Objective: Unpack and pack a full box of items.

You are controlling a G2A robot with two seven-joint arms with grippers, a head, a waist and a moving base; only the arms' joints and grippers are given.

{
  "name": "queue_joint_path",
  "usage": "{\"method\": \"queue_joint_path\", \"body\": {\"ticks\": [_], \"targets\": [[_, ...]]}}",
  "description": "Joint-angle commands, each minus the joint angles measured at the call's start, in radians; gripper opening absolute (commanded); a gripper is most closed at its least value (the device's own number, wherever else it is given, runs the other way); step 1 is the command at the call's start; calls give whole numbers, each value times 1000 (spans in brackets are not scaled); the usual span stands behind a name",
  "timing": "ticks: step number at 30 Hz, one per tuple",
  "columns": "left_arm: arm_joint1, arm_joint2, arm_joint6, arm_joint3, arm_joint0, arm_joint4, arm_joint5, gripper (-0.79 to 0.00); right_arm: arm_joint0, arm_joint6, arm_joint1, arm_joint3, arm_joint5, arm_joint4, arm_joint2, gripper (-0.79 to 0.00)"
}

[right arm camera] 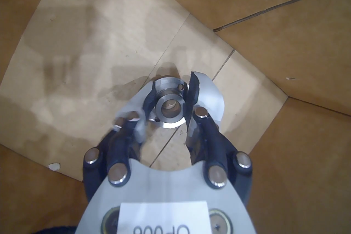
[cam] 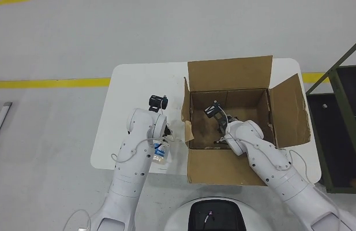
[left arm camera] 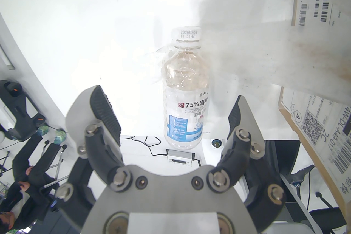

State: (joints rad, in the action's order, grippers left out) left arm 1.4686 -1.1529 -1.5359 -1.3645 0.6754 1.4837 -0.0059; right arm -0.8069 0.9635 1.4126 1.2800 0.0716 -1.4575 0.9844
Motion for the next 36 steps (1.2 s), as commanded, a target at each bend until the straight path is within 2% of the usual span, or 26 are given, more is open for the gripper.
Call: {"method": "queue_joint_path", "body": {"ticks": [1, 21, 27, 28, 30, 36], "targets": [[0, 0, 0, 0, 0, 0, 0, 0, -2, 3, 1, 6, 1, -4, 4, -474], [0, 0, 0, 0, 0, 0, 0, 0, -28, 10, 9, 20, -19, -28, 26, -486], [0, 0, 0, 0, 0, 0, 0, 0, -29, 11, 14, 16, -20, -32, 28, -610], [0, 0, 0, 0, 0, 0, 0, 0, -29, 9, 14, 15, -19, -33, 29, -714], [0, 0, 0, 0, 0, 0, 0, 0, -28, 9, 16, 15, -19, -35, 31, -779], [0, 0, 0, 0, 0, 0, 0, 0, -31, -5, 18, 35, -1, -30, 51, -785]]}}
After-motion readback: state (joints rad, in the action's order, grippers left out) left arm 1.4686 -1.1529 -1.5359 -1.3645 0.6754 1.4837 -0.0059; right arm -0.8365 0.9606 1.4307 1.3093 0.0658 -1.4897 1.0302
